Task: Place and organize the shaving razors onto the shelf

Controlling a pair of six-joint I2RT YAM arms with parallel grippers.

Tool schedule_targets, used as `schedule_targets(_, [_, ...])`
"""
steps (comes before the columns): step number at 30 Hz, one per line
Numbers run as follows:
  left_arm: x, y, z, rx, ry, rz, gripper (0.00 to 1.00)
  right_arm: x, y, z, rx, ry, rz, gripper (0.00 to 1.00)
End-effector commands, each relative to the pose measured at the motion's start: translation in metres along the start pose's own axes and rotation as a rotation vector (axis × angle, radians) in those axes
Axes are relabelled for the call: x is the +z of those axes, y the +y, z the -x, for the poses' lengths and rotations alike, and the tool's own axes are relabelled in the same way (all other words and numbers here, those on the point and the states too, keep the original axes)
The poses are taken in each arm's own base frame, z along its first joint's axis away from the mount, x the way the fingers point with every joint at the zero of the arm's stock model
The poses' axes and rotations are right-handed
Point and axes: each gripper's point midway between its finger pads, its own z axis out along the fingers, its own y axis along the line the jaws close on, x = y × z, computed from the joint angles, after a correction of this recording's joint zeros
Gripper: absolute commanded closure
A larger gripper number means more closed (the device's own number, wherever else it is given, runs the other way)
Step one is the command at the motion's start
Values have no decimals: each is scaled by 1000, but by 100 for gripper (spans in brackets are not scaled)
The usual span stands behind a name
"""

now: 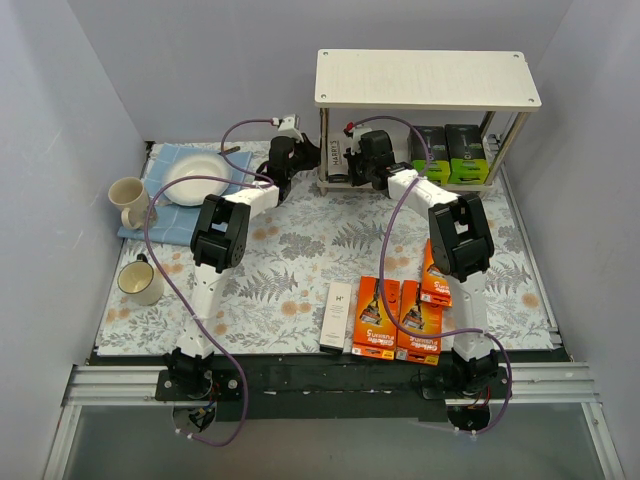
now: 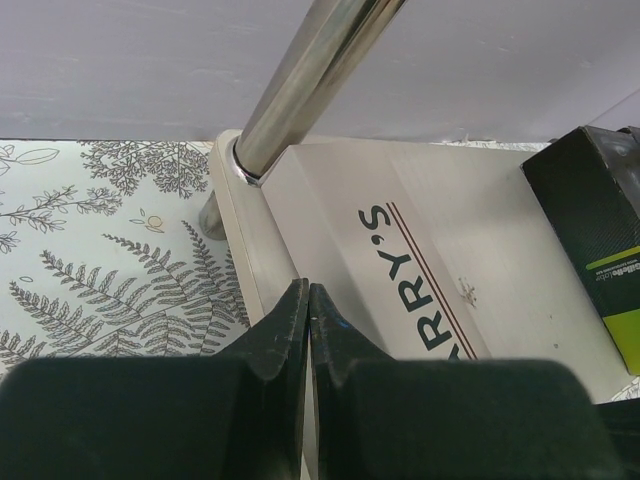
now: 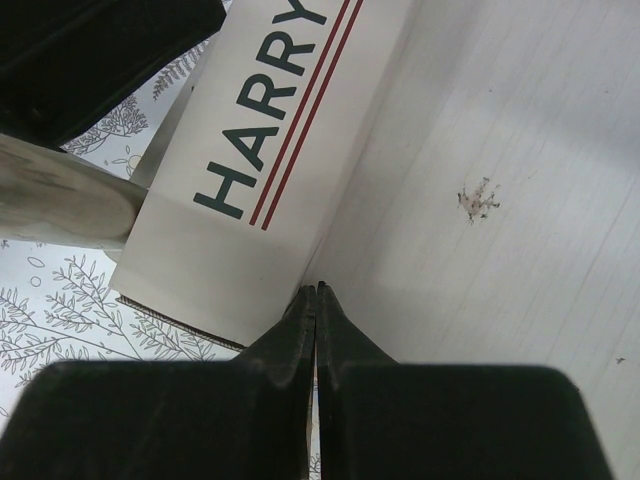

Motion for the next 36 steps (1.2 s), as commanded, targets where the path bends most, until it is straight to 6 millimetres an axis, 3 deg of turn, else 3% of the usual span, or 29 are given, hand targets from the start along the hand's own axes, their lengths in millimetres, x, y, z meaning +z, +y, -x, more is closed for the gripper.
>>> schedule_targets(1, [7, -47, 13, 7, -33, -104, 100, -5, 10, -25, -13, 97, 22, 99])
schedule_targets(14, [4, -54, 15, 58, -70, -202, 100, -8, 4, -26, -13, 102, -9, 99])
schedule_targets(20, [-8, -68, 3, 74, -5, -377, 100, -8, 3, -28, -42, 106, -6, 99])
schedule_targets(24, [-10, -63, -4, 50, 16, -375, 99, -8, -2, -30, -47, 110, -36, 99])
schedule_targets(31, [-12, -40, 8, -7, -35, -209, 100, -6, -8, -30, -61, 107, -65, 99])
schedule_targets(32, [-15, -39, 23, -6, -68, -178, 100, -7, -13, -29, -66, 105, -87, 99])
schedule_targets(34, [-24, -31, 25, -16, -74, -143, 100, -9, -19, -26, -76, 99, -119, 99])
schedule_targets(36, [-35, -29, 48, -14, -113, -118, 99, -14, -28, -22, -81, 88, -153, 99])
